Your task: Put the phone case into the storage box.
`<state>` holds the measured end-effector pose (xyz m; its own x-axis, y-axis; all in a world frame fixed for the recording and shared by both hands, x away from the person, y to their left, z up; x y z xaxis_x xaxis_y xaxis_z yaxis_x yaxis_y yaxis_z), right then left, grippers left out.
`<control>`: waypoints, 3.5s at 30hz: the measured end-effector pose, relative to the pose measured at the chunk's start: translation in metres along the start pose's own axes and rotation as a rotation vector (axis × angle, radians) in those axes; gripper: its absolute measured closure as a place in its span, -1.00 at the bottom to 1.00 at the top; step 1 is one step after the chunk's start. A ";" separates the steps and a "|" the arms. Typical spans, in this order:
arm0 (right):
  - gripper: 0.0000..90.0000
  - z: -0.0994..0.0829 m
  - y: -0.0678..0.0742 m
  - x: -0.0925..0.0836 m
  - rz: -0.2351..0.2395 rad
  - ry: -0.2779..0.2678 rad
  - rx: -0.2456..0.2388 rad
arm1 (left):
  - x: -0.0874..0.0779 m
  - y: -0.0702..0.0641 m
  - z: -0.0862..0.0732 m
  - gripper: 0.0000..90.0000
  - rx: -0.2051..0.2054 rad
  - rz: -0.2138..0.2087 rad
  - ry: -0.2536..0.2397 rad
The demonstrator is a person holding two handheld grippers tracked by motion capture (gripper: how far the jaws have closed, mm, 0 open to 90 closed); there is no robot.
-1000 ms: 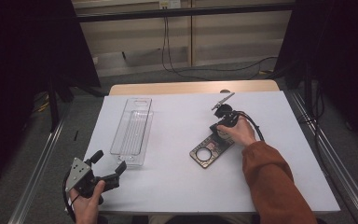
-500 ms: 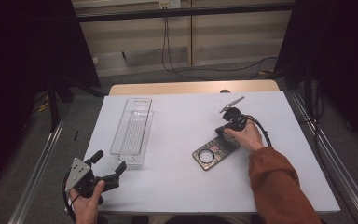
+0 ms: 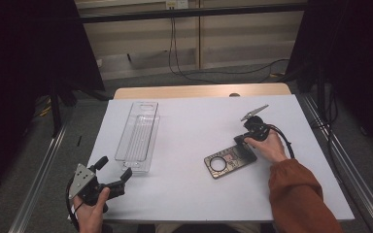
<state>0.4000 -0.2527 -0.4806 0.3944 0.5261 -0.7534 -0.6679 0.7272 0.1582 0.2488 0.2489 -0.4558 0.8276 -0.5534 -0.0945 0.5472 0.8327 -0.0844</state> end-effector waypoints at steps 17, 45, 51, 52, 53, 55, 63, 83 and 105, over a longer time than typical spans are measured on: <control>1.00 -0.021 0.000 -0.021 -0.026 0.011 -0.003 | 0.000 0.000 0.000 -0.93 -0.003 -0.001 0.000; 1.00 -0.052 0.019 -0.044 -0.020 0.003 -0.045 | 0.000 -0.001 0.000 -0.93 -0.007 0.017 -0.007; 1.00 -0.058 0.025 -0.049 -0.015 0.007 -0.054 | 0.000 -0.001 0.000 -0.93 0.001 0.007 -0.001; 1.00 -0.059 0.026 -0.049 -0.012 0.007 -0.046 | -0.001 0.000 0.000 -0.93 0.004 0.008 -0.001; 0.99 -0.060 0.026 -0.050 -0.010 0.000 -0.045 | -0.001 -0.001 0.001 -0.93 0.003 0.012 -0.002; 0.99 -0.062 0.027 -0.051 -0.007 0.001 -0.037 | -0.001 -0.001 0.001 -0.92 0.000 0.013 -0.004; 1.00 -0.068 0.032 -0.054 0.001 -0.004 -0.044 | -0.001 0.000 0.001 -0.93 -0.002 0.014 -0.004; 0.85 -0.076 0.043 -0.063 0.040 -0.078 -0.034 | -0.001 0.000 0.001 -0.93 -0.001 0.002 -0.006; -0.91 -0.064 0.070 -0.072 0.107 -0.086 -0.072 | -0.001 0.000 0.001 -0.93 -0.002 0.006 -0.006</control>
<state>0.2843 -0.2683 -0.4560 0.3693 0.6368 -0.6768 -0.7514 0.6332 0.1858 0.2480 0.2493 -0.4548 0.8317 -0.5481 -0.0886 0.5418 0.8361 -0.0859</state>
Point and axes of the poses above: each handheld gripper's, and its own axes: x roughly forward along the jaws, z roughly out of its top, y roughly to its left, the point moved 1 cm from there along x, roughly forward along the jaws, and after that the axes turned 5 degrees about -y, right-handed, at the moved point
